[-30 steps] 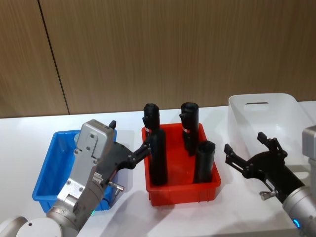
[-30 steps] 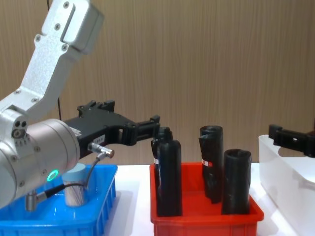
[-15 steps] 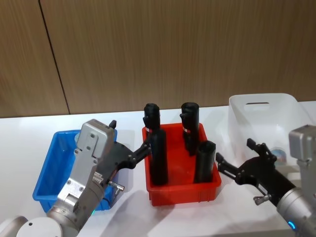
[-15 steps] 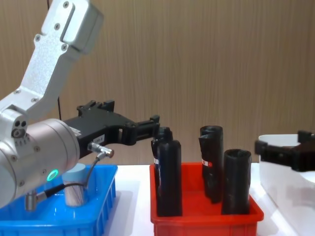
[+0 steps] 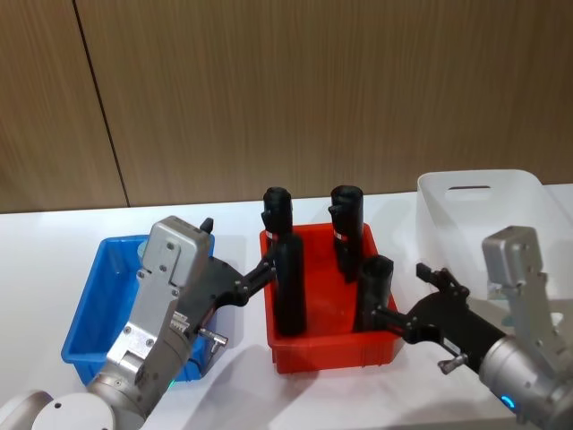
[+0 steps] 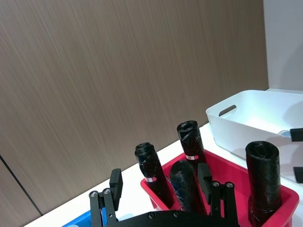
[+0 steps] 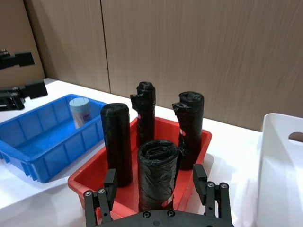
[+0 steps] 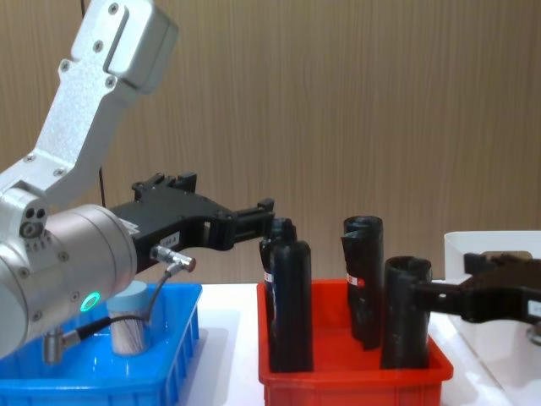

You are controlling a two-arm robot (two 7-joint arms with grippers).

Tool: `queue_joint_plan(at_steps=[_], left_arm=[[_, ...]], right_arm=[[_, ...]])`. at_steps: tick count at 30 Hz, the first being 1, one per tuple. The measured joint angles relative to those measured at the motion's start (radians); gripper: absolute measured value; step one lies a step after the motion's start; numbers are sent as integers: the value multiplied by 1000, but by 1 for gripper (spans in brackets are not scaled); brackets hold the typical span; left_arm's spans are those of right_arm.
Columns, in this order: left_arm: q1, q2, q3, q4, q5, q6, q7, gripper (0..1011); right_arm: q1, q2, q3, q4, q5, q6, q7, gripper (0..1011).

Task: Pick the cotton swabs from the blue box and place them into the white box.

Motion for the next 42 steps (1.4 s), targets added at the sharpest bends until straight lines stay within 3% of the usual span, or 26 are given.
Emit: queue_joint_plan(at_steps=[22,31,38,42], left_arm=[[0,0,0,0,0,0,0,1004],[0,0,0,0,0,0,0,1004],[0,0,0,0,0,0,0,1004],[0,0,0,0,0,0,0,1004]], right_arm=[[137,-68,-23,187,-41,11,71,1001],[166,-82,-27,227,-49,6,83,810],[178,-86,-28,241,-53,2,88,565],[180,-87,-29,242,-54,0,89,527]])
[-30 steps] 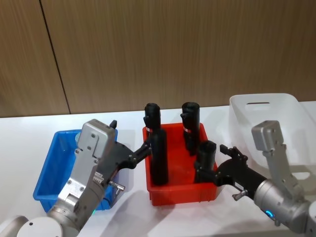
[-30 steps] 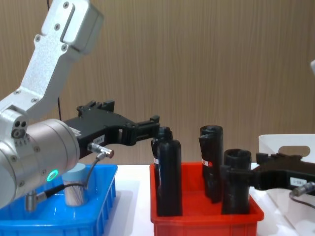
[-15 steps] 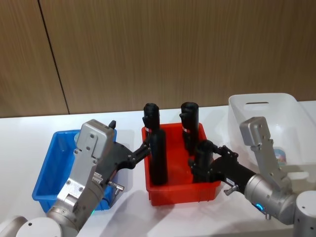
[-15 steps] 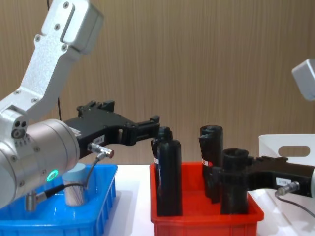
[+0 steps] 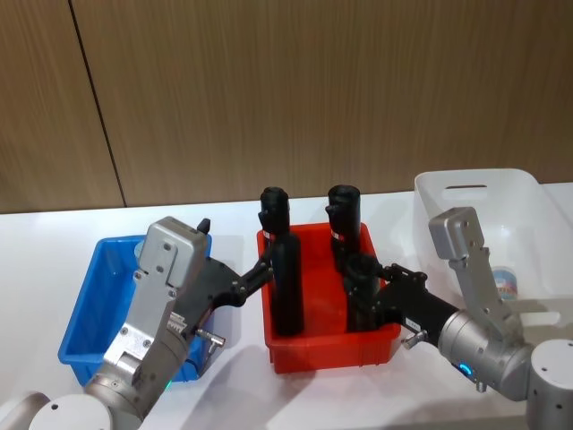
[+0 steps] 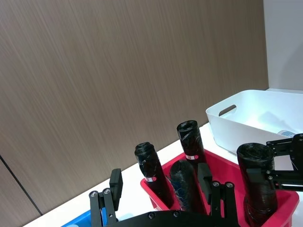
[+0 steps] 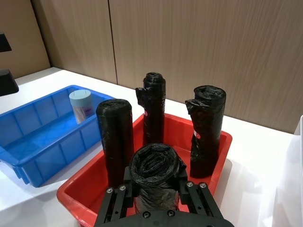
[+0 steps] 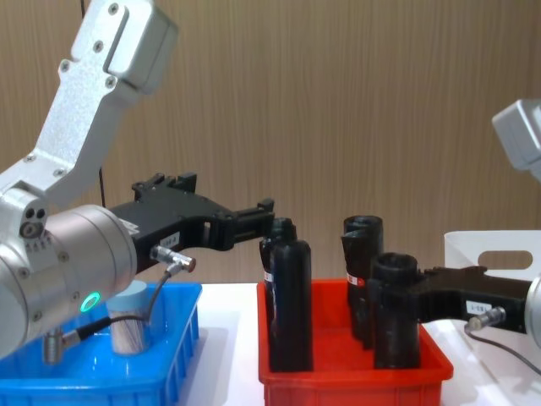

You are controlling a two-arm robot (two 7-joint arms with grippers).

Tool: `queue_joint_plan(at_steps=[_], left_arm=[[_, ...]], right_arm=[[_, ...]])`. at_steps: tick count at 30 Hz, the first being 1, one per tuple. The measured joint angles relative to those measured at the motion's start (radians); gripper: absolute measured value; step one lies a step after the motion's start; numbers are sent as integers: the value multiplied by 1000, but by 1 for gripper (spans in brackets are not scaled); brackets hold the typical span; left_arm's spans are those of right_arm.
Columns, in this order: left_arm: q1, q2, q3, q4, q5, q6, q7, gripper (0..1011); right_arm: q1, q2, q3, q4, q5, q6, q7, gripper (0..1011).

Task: Pick the cotton swabs from the blue box and place them into the white box.

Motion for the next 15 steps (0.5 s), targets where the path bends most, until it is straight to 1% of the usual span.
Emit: queue_joint_plan(at_steps=[8,14,15], left_arm=[[0,0,0,0,0,0,0,1004],[0,0,0,0,0,0,0,1004],[0,0,0,0,0,0,0,1004]], right_arm=[[0,2,0,-20,3,-3,0,473],[-3,8,5,-67,9,-6,-4,441],[-4,11,8,-84,14,-7,-7,431]])
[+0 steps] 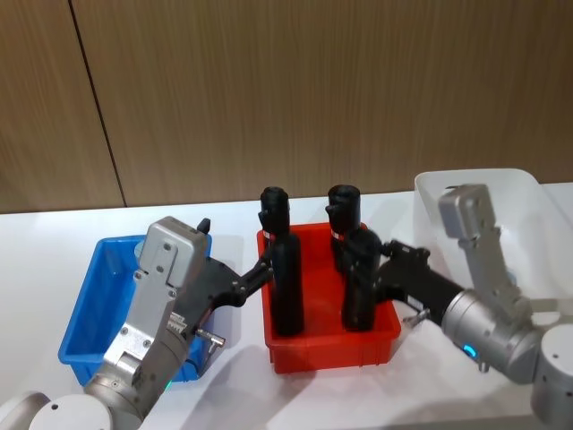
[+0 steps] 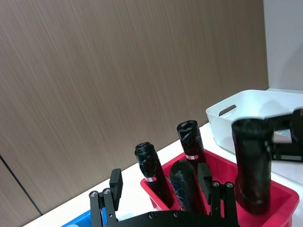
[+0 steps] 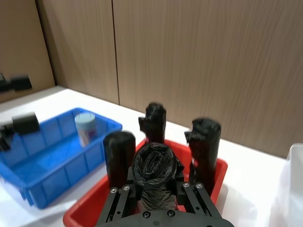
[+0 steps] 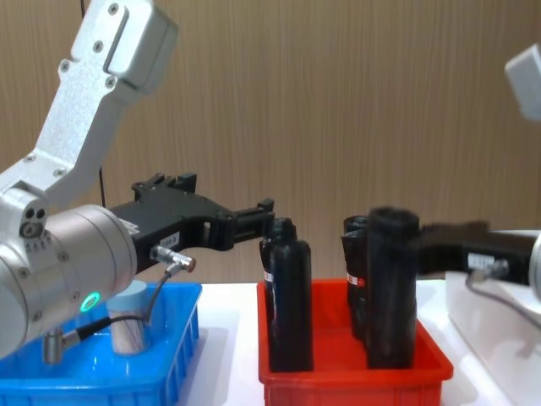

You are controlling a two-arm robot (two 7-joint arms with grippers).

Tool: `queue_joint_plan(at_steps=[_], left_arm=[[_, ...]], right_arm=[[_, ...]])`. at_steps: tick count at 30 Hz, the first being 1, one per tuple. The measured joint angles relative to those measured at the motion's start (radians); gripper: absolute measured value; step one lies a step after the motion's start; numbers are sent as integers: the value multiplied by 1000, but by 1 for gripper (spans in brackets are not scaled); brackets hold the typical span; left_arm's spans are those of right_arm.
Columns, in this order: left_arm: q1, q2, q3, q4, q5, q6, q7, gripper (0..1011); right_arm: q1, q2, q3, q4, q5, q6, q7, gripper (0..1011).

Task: Pick the cotton swabs from the blue box and place them into the white box.

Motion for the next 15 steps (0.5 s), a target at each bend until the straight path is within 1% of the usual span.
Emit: queue_joint_plan(at_steps=[7,10,15], left_arm=[[0,0,0,0,0,0,0,1004],[0,0,0,0,0,0,0,1004],[0,0,0,0,0,0,0,1004]], right_arm=[[2,14,19,-68,18,3,-18,394],[7,27,36,-107,34,10,-36,381],[15,42,57,-139,48,15,-61,366]])
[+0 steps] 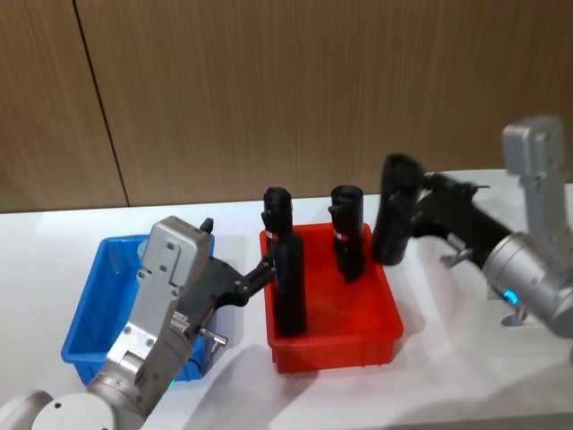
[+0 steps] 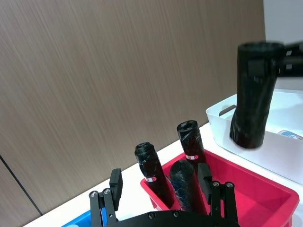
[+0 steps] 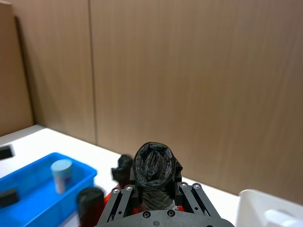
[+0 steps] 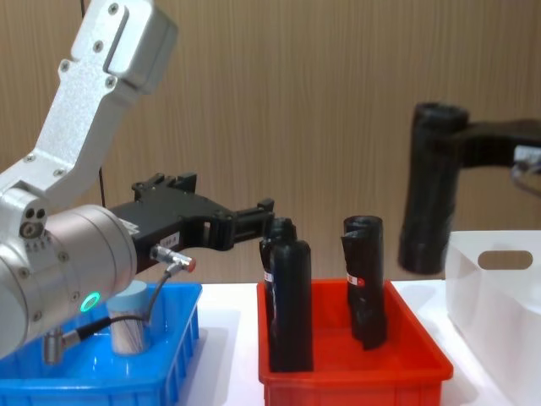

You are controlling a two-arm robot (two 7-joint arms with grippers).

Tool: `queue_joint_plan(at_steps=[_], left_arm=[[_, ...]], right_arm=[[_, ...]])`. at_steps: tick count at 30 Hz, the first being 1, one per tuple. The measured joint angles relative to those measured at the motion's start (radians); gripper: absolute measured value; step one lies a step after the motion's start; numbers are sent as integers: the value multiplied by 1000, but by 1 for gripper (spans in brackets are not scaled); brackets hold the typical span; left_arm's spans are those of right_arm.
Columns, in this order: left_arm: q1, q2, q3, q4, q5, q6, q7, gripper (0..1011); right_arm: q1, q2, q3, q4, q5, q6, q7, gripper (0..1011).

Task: Pick the cotton swabs from the blue box and place them into the white box.

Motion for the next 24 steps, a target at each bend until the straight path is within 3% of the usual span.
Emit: queue_joint_plan(at_steps=[12,22,24], left_arm=[[0,0,0,0,0,0,0,1004],[0,0,0,0,0,0,0,1004],[0,0,0,0,0,0,0,1004]], right_arm=[[38,33,48,-3,-14,-3,-79,366],[90,39,67,90,-51,-16,-118,366],[112,36,69,136,-61,-21,-124,366]])
